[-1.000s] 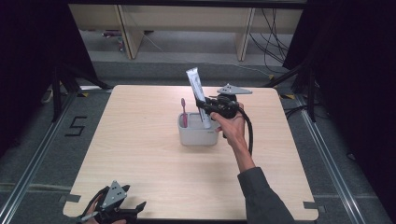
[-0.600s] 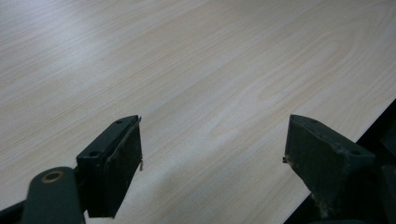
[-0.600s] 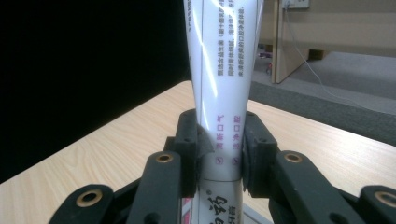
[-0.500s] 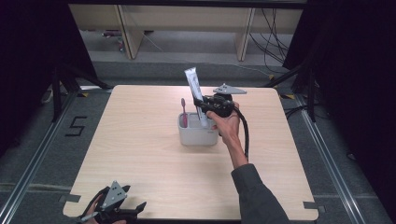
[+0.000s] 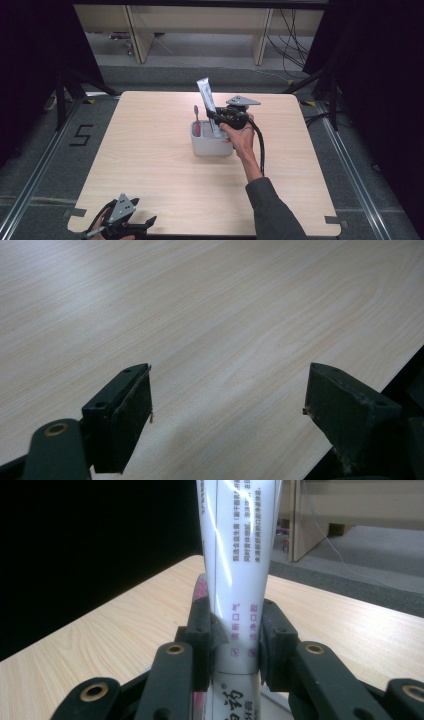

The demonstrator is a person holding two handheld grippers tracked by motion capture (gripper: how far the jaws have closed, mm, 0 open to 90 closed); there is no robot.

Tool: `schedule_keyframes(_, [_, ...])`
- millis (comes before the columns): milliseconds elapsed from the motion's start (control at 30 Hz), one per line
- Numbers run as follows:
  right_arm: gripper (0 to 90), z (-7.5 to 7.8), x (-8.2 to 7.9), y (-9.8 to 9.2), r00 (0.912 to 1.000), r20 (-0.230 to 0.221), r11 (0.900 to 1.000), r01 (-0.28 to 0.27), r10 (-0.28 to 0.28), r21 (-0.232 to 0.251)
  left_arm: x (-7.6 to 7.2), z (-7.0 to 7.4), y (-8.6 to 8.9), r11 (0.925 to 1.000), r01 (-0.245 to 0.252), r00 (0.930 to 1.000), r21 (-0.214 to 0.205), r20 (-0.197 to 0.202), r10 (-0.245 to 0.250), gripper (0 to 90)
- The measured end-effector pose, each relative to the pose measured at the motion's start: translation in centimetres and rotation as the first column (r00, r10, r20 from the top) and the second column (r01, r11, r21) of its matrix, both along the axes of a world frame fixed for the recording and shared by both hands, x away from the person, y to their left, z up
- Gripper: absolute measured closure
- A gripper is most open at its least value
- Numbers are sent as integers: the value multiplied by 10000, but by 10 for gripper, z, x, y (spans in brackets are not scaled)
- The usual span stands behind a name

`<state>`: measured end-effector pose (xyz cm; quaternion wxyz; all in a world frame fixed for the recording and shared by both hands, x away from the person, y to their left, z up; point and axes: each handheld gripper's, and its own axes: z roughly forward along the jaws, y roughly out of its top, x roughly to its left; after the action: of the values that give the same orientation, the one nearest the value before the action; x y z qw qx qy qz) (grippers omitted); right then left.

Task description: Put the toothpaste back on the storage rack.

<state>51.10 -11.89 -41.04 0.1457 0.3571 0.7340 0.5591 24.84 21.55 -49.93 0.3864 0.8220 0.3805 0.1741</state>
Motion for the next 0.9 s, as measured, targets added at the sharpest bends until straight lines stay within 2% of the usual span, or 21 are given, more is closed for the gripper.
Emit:
schedule_keyframes(100, [714,-4,0,0,10000,51,10000,57,-57,-27,1,2,1,9991,97,9999,410,-49,-95,184])
schedule_keyframes(133, [714,-5,1,-1,9996,270,9999,110,-106,-125,1,2,1,9992,87,9999,398,-93,-84,184])
schedule_keyframes(167, [714,-6,0,0,10000,-40,10000,20,-20,-2,1,0,1,9995,125,9999,280,-81,-123,185])
schedule_keyframes(200, [713,-7,1,-1,10000,93,10000,11,-11,-59,0,-1,-1,9999,40,9999,130,-111,-38,184])
schedule_keyframes(233, [712,-8,1,-2,9998,217,9998,7,-3,-183,0,0,1,9995,151,9998,279,-111,-148,185])
schedule_keyframes(267, [712,-8,0,-2,9999,-40,9999,113,-113,-65,0,0,0,9999,82,9999,118,-78,-81,184])
schedule_keyframes(300, [712,-9,-1,-2,10000,-74,10000,59,-59,-50,1,1,0,9996,108,9999,275,-40,-107,184])
schedule_keyframes(333, [712,-10,-2,-2,9997,-208,9999,119,-119,-2,1,0,0,9998,55,10000,210,-53,-54,184])
schedule_keyframes(367, [711,-11,-1,-2,9999,-127,10000,34,-34,-13,1,0,0,9998,41,10000,183,13,-41,184])
schedule_keyframes(433, [710,-12,-3,-2,9995,-303,10000,81,-81,-22,0,1,1,9992,109,9999,372,-113,-105,185])
schedule_keyframes(467, [710,-13,-2,-2,10000,-73,9999,64,-65,-161,0,0,0,9999,53,10000,146,-54,-53,184])
schedule_keyframes(500, [709,-14,-3,-2,9999,-161,10000,52,-54,-84,1,1,1,9994,61,10000,332,4,-61,184])
schedule_keyframes(567, [708,-15,-3,-2,9999,-85,9998,130,-131,-120,0,0,0,9997,98,9999,218,-76,-97,184])
schedule_keyframes(600, [708,-15,-2,-2,10000,53,9996,22,-21,-293,0,1,1,9987,132,9999,498,-77,-128,184])
schedule_keyframes(633, [708,-15,-3,-2,9999,-124,9997,79,-82,-250,0,1,1,9989,118,9999,451,-67,-115,185])
schedule_keyframes(667, [707,-15,-3,-2,9999,-104,9996,104,-107,-271,0,1,0,9997,89,9999,238,-63,-88,184])
schedule_keyframes(733, [707,-16,-4,-3,9999,-95,9996,110,-113,-277,0,1,0,9997,78,10000,215,-40,-77,184])
schedule_keyframes(767, [707,-15,-4,-4,9997,51,9987,240,-238,-442,0,1,1,9993,140,9999,350,-95,-137,185])
schedule_keyframes(800, [706,-15,-6,-3,9987,-476,9996,195,-204,-207,0,0,1,9990,128,9999,422,-31,-127,185])
schedule_keyframes(867, [706,-16,-5,-4,9996,-198,9992,210,-217,-354,0,1,0,9998,43,10000,206,-78,-41,185])
schedule_keyframes(900, [706,-16,-5,-4,9995,-267,9992,185,-194,-359,1,1,1,9993,50,10000,360,-13,-50,185])
